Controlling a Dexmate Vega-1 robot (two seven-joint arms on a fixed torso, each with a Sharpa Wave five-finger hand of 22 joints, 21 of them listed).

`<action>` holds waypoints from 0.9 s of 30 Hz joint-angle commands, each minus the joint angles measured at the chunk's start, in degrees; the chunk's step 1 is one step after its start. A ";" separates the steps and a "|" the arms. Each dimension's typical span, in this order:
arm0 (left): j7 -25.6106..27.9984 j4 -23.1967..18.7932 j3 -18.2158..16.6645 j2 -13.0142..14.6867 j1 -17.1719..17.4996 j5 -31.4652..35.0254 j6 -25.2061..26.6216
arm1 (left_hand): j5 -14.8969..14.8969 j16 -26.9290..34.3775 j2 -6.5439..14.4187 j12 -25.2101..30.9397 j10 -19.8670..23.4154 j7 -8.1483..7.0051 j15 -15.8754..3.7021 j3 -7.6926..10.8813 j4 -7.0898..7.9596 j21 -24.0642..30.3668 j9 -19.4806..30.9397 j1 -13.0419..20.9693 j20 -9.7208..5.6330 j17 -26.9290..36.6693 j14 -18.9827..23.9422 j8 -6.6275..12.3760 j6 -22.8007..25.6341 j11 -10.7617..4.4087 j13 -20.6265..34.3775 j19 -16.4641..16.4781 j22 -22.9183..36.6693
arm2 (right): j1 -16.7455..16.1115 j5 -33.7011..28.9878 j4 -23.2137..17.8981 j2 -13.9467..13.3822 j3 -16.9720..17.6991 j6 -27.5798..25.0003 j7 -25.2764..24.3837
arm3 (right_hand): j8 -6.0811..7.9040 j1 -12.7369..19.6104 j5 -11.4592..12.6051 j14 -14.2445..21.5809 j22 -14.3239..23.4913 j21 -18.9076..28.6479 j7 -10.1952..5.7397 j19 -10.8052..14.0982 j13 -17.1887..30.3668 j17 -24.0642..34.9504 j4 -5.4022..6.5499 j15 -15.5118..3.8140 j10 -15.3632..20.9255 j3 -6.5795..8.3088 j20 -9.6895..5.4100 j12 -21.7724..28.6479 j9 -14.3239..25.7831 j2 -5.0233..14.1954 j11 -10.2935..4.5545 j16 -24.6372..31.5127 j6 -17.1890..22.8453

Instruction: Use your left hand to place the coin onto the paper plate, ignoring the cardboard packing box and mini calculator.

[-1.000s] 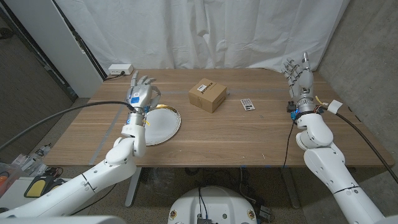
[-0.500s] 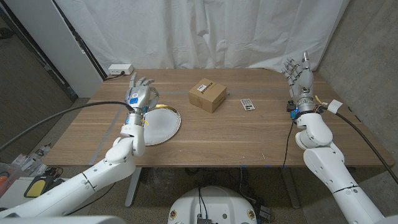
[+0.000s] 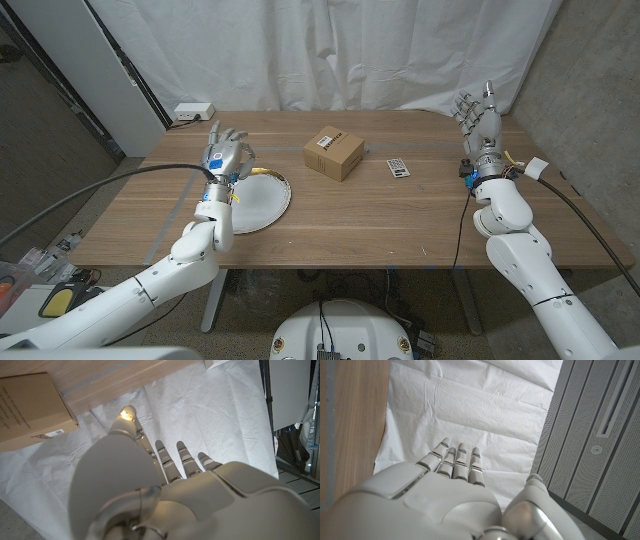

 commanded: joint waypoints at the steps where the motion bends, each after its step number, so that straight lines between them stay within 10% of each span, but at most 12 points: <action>1: -2.68 0.91 1.51 0.57 -1.72 -0.12 0.49 | 0.30 -0.22 0.02 -0.29 0.01 3.08 -7.26 0.53 -0.19 -0.27 2.72 -0.50 0.07 0.33 0.30 8.97 6.15 0.30 0.24 0.01 0.11 | 0.16 -0.36 -0.52 0.06 -0.02 -1.21 -0.58 | -0.14 0.21 0.14 0.40 0.11 -0.02 0.11 0.41 0.07 0.21 -0.04 0.07 0.41 -0.32 0.16 -0.05 0.16 0.44 0.04 -0.02 0.40; 27: -7.25 1.80 4.52 1.69 -3.19 2.41 2.78 | 0.30 -0.31 -0.07 -0.44 0.12 2.77 -7.09 0.94 -0.15 -0.35 2.76 -0.80 0.11 0.36 0.35 9.52 5.77 0.31 0.29 -0.12 0.11 | 0.28 -0.82 -1.07 0.39 -0.44 -2.42 -1.27 | -0.16 0.24 0.12 0.35 0.11 -0.03 0.18 0.38 0.07 0.21 -0.09 0.16 0.41 -0.34 0.17 -0.07 0.16 0.54 0.03 -0.03 0.36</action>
